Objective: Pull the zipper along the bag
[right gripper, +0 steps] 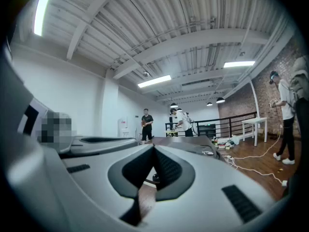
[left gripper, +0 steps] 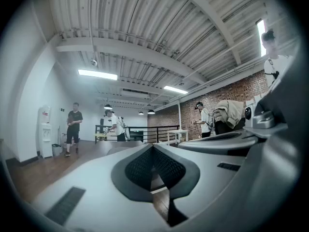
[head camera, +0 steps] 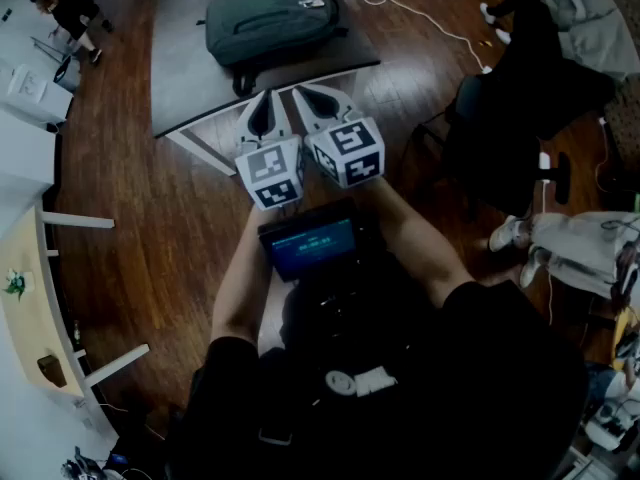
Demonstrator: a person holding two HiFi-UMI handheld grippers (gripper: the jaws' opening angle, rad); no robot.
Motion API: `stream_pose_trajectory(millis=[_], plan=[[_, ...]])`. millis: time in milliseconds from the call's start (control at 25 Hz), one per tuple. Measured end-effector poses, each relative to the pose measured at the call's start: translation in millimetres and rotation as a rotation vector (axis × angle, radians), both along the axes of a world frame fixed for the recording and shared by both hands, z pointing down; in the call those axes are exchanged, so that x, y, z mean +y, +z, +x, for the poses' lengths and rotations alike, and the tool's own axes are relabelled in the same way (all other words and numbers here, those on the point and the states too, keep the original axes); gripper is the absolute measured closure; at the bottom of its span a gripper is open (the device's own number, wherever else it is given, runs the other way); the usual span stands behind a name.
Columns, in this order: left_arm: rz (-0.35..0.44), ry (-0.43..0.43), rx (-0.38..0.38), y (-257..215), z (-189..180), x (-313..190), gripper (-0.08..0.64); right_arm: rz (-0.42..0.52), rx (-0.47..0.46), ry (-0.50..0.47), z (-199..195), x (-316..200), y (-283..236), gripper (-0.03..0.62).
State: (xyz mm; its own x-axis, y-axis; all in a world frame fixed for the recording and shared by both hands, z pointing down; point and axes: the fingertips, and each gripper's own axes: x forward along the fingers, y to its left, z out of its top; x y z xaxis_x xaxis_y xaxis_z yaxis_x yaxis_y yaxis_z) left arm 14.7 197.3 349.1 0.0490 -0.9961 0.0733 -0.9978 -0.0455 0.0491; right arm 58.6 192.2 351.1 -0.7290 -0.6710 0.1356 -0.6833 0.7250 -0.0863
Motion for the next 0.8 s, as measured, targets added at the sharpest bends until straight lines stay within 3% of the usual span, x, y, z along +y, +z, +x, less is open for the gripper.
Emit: stream_pose_trajectory(millis=[640, 800], plan=[[0.007, -0.010, -0.024, 5.4, -4.1, -6.9, 0.557, 0.034, -0.007, -0.007, -2.6, -9.4, 4.7, 0.580], [-0.005, -0.019, -0.017, 7.8, -22.1, -37.5, 0.557, 0.015, 0.004, -0.024, -23.8, -39.0, 8.6, 0.580]])
